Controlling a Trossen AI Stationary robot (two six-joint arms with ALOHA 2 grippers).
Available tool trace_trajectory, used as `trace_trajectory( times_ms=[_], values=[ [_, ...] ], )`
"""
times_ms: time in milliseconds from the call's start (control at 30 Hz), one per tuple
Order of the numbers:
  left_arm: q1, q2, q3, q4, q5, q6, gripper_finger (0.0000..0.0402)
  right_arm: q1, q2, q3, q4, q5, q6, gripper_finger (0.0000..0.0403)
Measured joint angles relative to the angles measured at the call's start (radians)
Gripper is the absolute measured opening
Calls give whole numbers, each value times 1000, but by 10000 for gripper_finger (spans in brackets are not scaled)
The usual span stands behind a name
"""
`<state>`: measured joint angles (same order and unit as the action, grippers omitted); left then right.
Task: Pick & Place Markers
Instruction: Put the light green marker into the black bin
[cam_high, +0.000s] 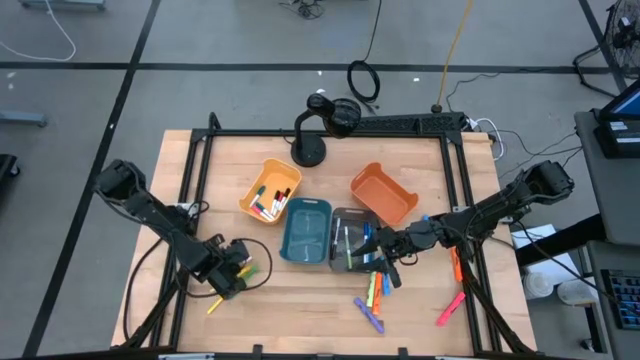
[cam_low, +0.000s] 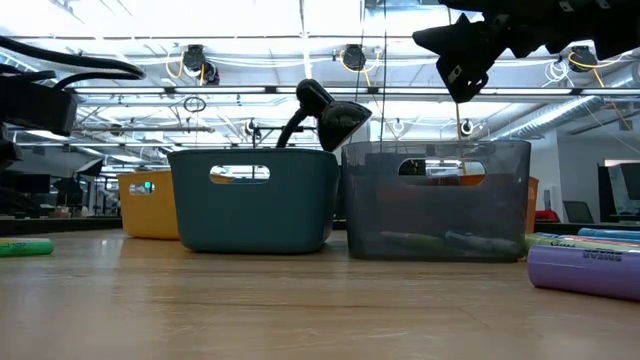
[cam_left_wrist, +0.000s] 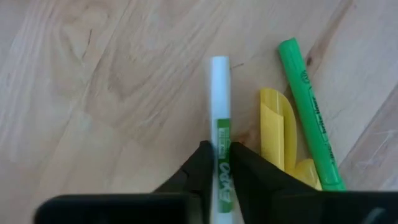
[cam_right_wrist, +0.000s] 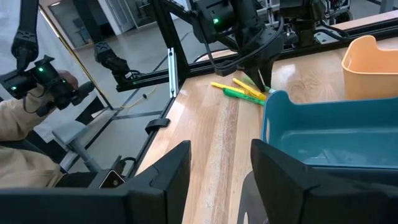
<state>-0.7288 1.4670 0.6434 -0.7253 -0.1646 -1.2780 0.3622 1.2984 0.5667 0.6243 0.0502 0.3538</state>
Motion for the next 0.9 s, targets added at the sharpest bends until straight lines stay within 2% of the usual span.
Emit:
trace_trajectory(
  times_ms=[67, 233, 367, 533, 700, 833, 900],
  values=[
    [0, -2, -13, 1, 0, -15, 24, 0, 0, 0, 0, 0, 0, 155],
    [0, -1, -15, -20, -12, -6, 26, 0, 0, 0, -1, 0, 0, 155],
    [0, -28, 8, -49, -68, 64, 24, 0, 0, 0, -1, 0, 0, 155],
    [-3, -112, 67, -40, -223, 167, 24, 0, 0, 0, -4, 3, 0, 155],
    [-23, -188, 132, -5, -424, 333, 23, 0, 0, 0, -8, 4, 0, 155],
    [-40, -242, 157, 175, -608, 586, 23, 0, 0, 0, -7, 22, -20, 155],
    [-33, -255, 157, 328, -698, 752, 23, 0, 1, 0, -4, 88, -64, 155]
  ],
)
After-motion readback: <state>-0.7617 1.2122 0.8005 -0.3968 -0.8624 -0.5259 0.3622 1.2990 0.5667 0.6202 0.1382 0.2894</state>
